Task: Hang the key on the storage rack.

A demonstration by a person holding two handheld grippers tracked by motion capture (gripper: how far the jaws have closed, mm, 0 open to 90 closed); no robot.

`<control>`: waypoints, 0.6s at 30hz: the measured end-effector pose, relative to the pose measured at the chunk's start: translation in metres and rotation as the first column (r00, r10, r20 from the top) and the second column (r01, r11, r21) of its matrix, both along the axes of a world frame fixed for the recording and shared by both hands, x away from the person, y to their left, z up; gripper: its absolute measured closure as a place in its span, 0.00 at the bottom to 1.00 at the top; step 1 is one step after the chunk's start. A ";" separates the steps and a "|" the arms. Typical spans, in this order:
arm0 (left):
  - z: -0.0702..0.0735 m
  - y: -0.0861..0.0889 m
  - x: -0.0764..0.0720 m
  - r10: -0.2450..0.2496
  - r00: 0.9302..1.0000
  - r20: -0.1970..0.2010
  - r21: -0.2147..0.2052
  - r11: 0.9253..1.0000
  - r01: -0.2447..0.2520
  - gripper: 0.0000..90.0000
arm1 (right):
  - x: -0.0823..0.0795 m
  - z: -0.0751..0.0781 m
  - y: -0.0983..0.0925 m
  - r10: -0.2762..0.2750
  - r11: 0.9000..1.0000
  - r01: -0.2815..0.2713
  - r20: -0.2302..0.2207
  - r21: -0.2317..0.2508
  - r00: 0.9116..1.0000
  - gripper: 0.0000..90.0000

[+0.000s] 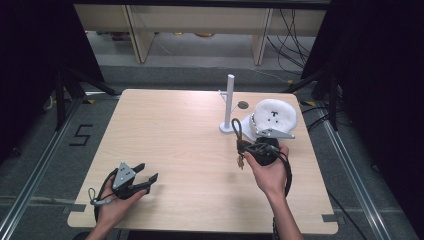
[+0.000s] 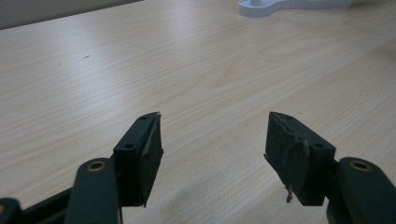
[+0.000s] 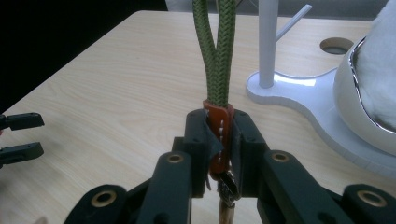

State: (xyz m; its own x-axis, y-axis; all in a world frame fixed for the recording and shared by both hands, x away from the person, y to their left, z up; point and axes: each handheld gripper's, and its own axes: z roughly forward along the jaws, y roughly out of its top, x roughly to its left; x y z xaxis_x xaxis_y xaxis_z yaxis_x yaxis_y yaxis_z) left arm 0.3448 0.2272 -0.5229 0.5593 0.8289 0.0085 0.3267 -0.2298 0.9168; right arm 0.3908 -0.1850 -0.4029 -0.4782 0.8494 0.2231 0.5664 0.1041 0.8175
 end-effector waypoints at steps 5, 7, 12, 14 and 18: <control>0.000 0.000 0.000 0.003 1.000 0.000 -0.001 1.000 -0.003 0.39 | 0.001 0.003 0.002 -0.015 1.000 0.015 0.015 0.012 1.000 0.88; 0.000 0.000 0.000 0.003 1.000 -0.001 -0.001 1.000 -0.003 0.39 | 0.004 0.004 0.003 -0.012 1.000 0.011 0.022 0.008 1.000 0.88; 0.000 0.001 -0.001 0.004 1.000 -0.003 -0.003 1.000 -0.004 0.39 | 0.011 0.008 0.009 -0.007 1.000 0.007 0.042 0.008 0.999 0.88; 0.000 0.001 -0.001 0.005 1.000 -0.003 -0.003 1.000 -0.005 0.39 | 0.011 0.009 0.010 -0.016 1.000 0.016 0.037 0.020 0.999 0.88; 0.000 0.001 -0.001 0.003 1.000 -0.001 0.000 1.000 -0.003 0.39 | 0.014 0.012 0.013 -0.015 1.000 0.014 0.044 0.022 0.999 0.88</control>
State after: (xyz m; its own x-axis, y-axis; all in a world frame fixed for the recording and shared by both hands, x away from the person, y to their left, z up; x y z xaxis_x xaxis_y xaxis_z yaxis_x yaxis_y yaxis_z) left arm 0.3438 0.2279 -0.5225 0.5570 0.8305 0.0076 0.3284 -0.2286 0.9164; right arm 0.4047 -0.1717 -0.3908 -0.4756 0.8515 0.2206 0.5314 0.0783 0.8435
